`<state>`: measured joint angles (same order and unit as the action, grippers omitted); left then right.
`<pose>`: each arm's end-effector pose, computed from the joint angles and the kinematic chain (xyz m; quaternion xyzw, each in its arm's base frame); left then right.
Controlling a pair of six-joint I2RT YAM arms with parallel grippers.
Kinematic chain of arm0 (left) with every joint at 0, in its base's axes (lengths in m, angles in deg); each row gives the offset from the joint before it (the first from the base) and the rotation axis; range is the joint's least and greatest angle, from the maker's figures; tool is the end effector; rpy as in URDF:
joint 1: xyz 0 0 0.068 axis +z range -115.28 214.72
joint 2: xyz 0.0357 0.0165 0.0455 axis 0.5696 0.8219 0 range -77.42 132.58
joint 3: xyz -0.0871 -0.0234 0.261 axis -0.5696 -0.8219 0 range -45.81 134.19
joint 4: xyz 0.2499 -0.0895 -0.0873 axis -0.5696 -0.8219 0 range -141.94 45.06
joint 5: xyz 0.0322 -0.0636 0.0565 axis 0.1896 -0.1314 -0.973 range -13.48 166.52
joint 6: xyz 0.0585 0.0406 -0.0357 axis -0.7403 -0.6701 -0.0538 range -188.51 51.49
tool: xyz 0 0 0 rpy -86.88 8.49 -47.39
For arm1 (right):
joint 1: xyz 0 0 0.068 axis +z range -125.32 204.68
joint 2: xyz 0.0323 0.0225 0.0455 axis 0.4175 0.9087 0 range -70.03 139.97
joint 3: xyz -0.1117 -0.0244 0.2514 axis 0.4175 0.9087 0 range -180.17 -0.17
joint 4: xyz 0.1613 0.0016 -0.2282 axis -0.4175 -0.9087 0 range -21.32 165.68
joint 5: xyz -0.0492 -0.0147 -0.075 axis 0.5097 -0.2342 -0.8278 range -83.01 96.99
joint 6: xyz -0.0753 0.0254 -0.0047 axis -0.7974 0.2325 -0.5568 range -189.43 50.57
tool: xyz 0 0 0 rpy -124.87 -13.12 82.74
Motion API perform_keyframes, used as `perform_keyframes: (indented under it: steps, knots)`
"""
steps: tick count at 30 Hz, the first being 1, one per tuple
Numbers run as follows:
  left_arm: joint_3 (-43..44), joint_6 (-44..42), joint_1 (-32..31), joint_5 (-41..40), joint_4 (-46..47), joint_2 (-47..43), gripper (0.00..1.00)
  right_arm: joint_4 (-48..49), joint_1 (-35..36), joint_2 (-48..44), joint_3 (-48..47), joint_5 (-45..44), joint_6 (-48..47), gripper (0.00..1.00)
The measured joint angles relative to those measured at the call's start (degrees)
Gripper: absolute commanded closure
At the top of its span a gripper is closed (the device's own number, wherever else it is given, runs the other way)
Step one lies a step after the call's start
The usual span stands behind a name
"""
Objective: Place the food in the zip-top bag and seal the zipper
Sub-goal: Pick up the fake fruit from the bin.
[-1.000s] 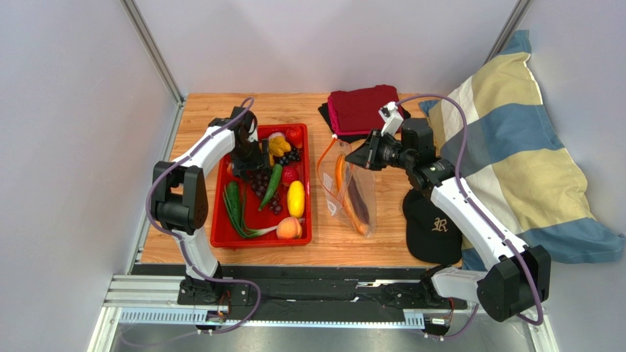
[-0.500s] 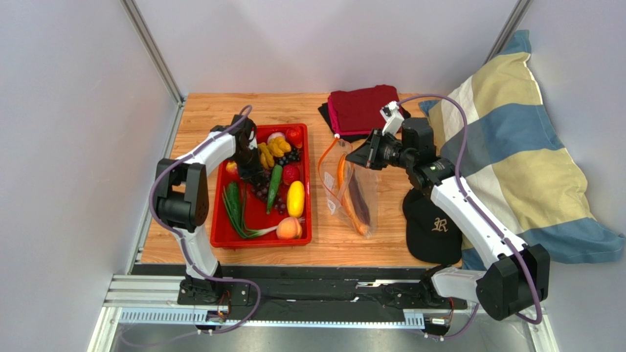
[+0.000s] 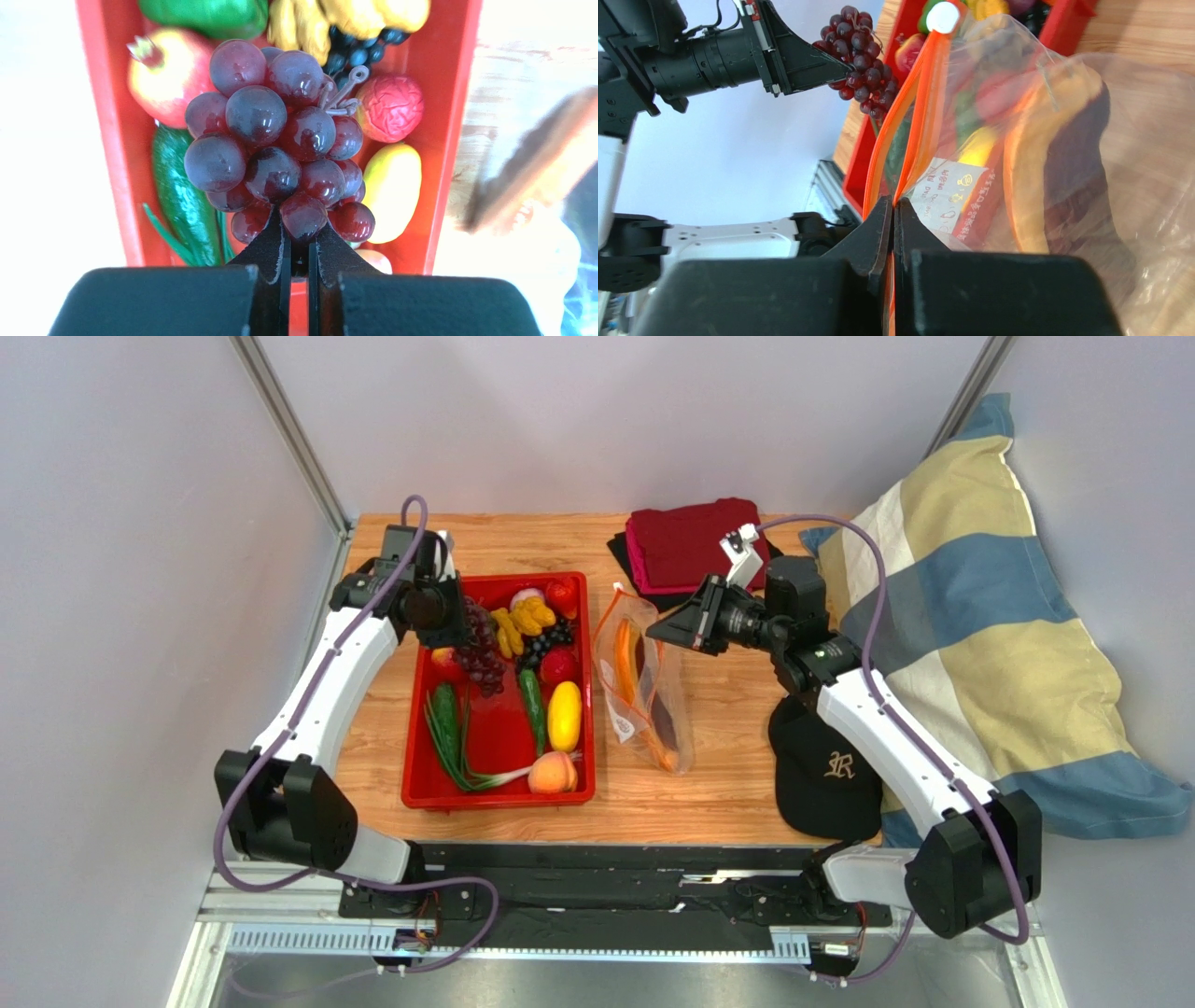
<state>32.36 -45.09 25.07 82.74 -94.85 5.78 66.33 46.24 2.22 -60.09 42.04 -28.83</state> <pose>0.3323 -0.0642 0.2993 -0.0979 0.9472 -0.1352 0.2737 0.2927 0.1580 0.3224 -0.0363 0.8061 0.4898 0.3300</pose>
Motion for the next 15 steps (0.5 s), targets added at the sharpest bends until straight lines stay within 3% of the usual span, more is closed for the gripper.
perform_keyframes:
  steps: [8,15]
  knots:
    - [8.9,-3.5,-1.8,1.2,-1.3,-2.6,1.00,8.2,0.0,3.6,-0.1,4.1,9.0,1.00]
    - [17.6,-6.0,-11.9,2.5,2.3,-5.7,1.00,10.7,-1.2,7.6,0.1,5.7,10.1,1.00]
